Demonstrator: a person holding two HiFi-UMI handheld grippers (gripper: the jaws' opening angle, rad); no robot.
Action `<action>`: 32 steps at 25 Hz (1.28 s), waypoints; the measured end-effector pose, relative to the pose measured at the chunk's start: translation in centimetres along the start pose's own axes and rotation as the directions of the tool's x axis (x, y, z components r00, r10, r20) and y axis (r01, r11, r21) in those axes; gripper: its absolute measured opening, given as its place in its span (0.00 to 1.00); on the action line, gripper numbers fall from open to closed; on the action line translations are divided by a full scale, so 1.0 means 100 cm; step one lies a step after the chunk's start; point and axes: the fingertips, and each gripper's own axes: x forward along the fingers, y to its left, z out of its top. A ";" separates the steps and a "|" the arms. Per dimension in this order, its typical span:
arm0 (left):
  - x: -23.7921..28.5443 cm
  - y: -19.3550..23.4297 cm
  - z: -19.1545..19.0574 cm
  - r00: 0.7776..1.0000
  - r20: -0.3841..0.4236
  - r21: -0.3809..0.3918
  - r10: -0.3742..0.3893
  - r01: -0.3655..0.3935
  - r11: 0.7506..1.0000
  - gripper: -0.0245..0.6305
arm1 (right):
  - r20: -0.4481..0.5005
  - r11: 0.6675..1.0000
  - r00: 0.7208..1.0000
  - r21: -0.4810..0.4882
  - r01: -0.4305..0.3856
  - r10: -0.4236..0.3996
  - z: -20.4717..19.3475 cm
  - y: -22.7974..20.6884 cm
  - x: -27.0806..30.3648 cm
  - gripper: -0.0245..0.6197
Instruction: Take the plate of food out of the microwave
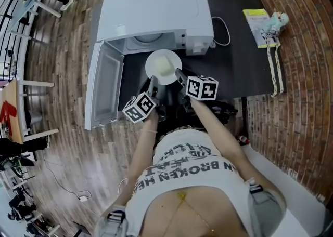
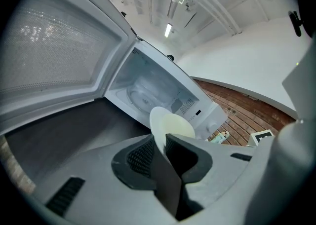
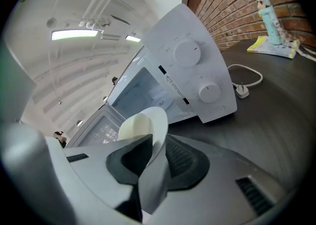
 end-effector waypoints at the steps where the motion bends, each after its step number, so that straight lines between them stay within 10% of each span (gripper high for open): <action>1: -0.001 -0.001 -0.002 1.000 0.000 0.002 0.000 0.000 1.000 0.15 | -0.002 1.000 1.000 -0.001 0.001 -0.001 -0.001 -0.001 -0.001 0.16; 32: -0.030 0.052 0.022 0.995 -0.053 -0.003 -0.081 0.081 0.997 0.15 | 0.038 0.998 0.997 0.015 0.068 -0.068 -0.031 0.051 0.021 0.16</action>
